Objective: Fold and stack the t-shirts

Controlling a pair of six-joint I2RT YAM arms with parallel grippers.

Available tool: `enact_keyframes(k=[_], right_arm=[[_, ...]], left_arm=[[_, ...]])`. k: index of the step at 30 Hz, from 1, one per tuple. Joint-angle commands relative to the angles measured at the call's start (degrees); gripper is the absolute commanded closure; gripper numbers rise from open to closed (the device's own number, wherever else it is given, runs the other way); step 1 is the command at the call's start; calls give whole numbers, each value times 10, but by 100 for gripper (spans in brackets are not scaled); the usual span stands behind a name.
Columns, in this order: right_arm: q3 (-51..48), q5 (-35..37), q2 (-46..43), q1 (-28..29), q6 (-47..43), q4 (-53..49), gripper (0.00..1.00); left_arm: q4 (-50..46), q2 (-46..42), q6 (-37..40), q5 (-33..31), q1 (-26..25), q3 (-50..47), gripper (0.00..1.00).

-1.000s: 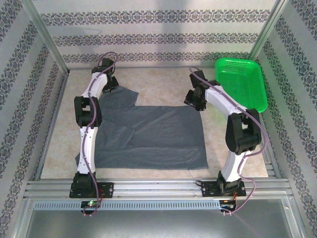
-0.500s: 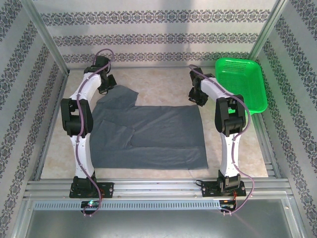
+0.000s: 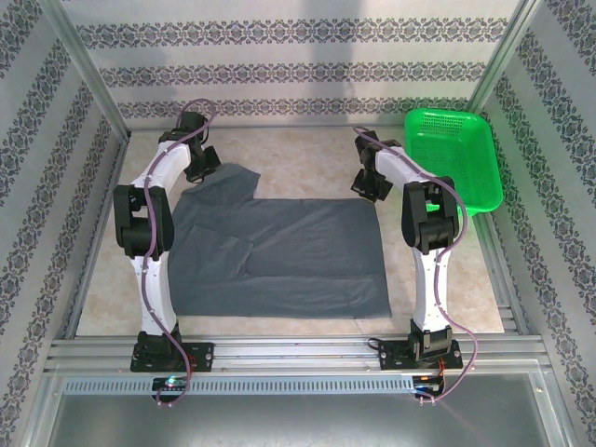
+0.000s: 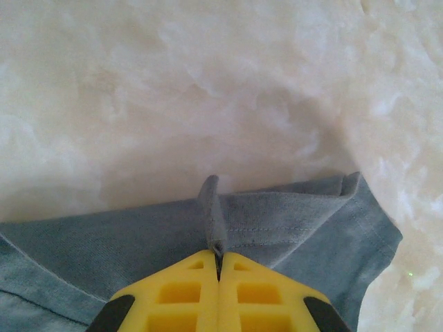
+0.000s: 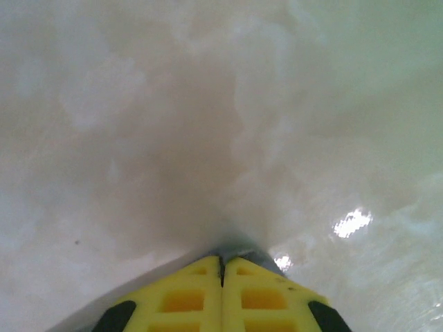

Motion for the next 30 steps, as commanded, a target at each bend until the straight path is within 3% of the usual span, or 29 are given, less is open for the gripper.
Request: enact_keyframes(k=[1,15,23,30], right_arm=[[-4,-2,-18,-4,-21,13,100],[-125,-13,-172,14,-103,51,100],[-257,-27,-296,21,-85,61,100],[-371,-43,-387,28,-72,60,100]], left_arm=[[6,-49,12,-9,0,-5,100],[32,-285,20,-25,1,-236,100],[11,-511,-48,-143,1,-397,100],[-77,-672,-72,-245,1,-448,100]])
